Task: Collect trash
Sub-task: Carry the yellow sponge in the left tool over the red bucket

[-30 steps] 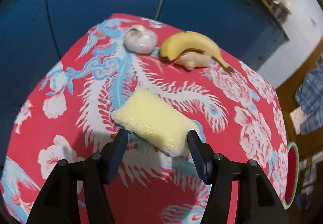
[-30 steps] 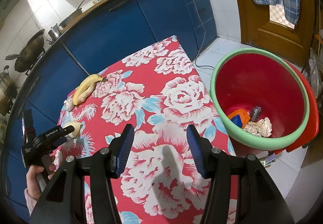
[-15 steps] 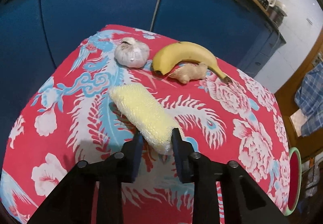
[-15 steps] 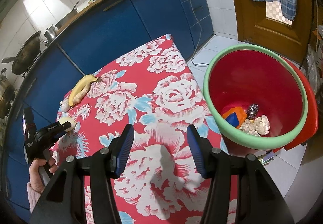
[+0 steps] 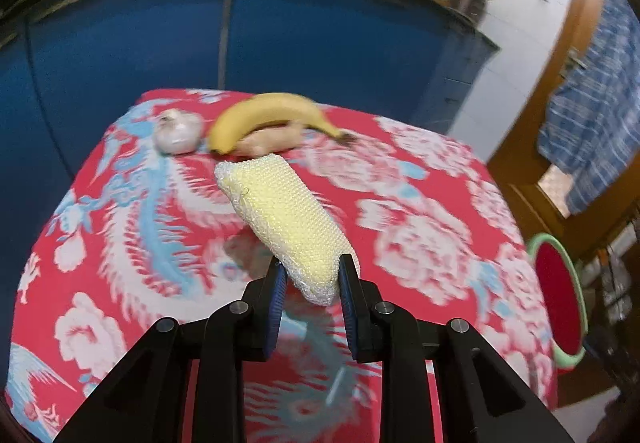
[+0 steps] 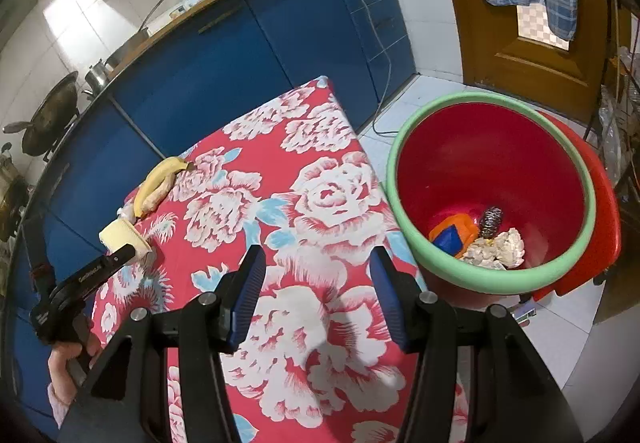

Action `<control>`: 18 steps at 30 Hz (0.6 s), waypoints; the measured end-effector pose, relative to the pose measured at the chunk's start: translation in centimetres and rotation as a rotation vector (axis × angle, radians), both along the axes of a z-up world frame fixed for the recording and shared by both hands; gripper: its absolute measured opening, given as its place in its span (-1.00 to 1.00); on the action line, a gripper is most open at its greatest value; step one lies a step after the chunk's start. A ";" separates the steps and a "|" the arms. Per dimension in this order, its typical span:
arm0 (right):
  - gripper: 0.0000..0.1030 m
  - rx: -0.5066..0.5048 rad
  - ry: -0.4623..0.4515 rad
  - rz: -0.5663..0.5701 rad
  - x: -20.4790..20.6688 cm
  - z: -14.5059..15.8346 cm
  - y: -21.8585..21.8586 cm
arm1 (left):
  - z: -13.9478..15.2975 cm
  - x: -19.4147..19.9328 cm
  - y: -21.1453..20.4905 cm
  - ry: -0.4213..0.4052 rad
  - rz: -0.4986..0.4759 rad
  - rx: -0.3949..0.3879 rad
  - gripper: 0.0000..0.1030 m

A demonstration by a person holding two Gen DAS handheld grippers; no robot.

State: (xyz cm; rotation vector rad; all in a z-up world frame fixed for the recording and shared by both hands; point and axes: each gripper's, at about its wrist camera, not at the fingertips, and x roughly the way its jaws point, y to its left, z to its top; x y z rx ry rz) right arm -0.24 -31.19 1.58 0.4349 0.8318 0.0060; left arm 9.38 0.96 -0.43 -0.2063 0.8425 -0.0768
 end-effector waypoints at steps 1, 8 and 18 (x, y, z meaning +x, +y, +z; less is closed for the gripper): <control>0.10 0.000 -0.003 -0.004 -0.1 0.1 -0.2 | 0.3 -0.2 -0.6 -0.006 -0.020 0.000 -0.50; 0.10 -0.013 -0.033 -0.052 -1.2 1.2 -2.1 | 2.4 -1.4 -5.4 -0.048 -0.164 -0.002 -0.50; 0.10 -0.033 -0.057 -0.134 -2.6 2.3 -5.8 | 4.1 -2.0 -12.2 -0.073 -0.344 -0.009 -0.50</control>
